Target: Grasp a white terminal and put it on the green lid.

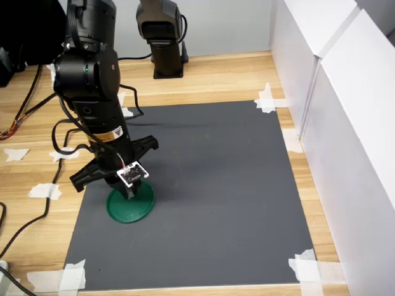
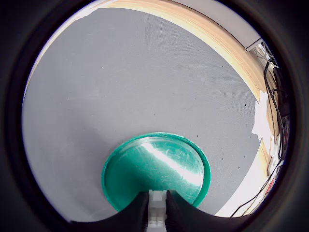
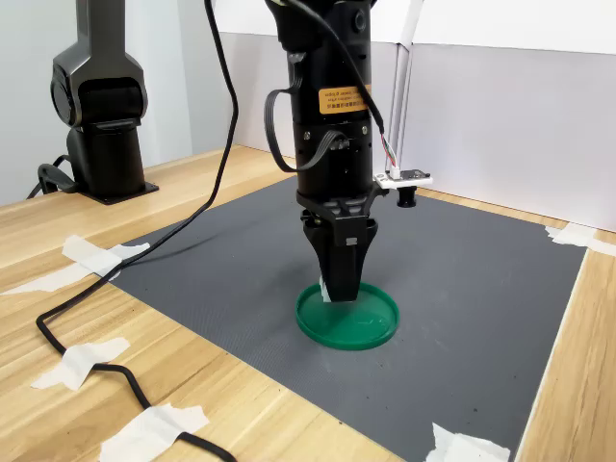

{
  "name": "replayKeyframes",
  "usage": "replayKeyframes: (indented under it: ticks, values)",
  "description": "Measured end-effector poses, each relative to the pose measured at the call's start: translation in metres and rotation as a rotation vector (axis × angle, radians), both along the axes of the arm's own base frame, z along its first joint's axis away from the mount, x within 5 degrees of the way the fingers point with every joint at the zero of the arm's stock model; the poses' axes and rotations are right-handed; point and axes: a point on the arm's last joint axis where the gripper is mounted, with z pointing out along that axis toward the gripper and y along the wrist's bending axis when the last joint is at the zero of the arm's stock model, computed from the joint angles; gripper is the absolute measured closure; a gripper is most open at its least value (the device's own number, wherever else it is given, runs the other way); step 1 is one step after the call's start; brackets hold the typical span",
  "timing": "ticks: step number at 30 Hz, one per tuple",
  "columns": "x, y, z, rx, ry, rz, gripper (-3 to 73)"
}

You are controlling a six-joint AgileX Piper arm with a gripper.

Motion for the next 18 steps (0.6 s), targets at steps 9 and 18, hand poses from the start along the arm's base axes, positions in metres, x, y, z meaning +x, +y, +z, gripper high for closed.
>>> replayKeyframes:
  ticks: [9, 18]
  values:
    - [0.002, 0.0, 0.001, -0.007, -0.024, 0.014, 30.9]
    - [-0.007, 0.001, 0.039, -0.002, -0.126, -0.006, 21.1]
